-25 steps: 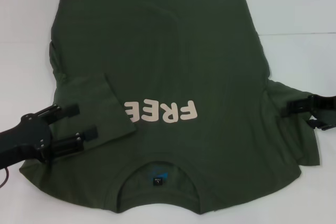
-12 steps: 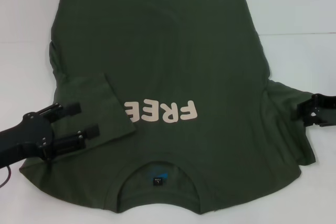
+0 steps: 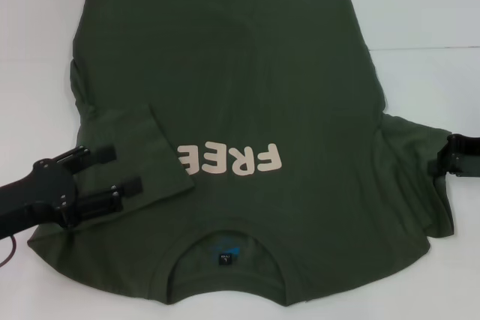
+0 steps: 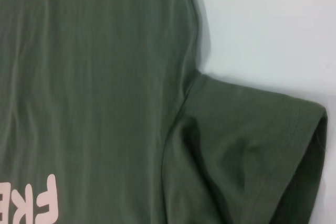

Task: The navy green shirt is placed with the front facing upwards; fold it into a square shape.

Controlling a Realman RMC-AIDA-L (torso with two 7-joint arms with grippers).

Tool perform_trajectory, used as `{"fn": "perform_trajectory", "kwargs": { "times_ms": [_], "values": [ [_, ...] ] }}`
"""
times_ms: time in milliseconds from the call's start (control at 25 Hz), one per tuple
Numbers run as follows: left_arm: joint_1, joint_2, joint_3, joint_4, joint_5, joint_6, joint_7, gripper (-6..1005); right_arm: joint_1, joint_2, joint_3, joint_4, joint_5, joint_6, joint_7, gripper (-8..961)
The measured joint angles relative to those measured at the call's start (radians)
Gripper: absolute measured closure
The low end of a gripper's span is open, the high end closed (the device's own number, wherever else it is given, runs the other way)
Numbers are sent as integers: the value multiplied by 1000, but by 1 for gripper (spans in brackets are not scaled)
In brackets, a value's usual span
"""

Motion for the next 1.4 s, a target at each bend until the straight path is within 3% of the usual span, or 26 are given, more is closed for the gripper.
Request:
{"fn": "perform_trajectory", "kwargs": {
  "times_ms": [200, 1240, 1400],
  "values": [
    [0, 0, 0, 0, 0, 0, 0, 95, 0, -1, 0, 0, 0, -7, -5, 948],
    [-8, 1, -2, 0, -2, 4, -4, 95, -9, -19, 5, -25, 8, -57, -8, 933],
    [-10, 2, -2, 0, -2, 5, -6, 95, -9, -19, 4, -25, 7, -61, -8, 827]
  ]
}}
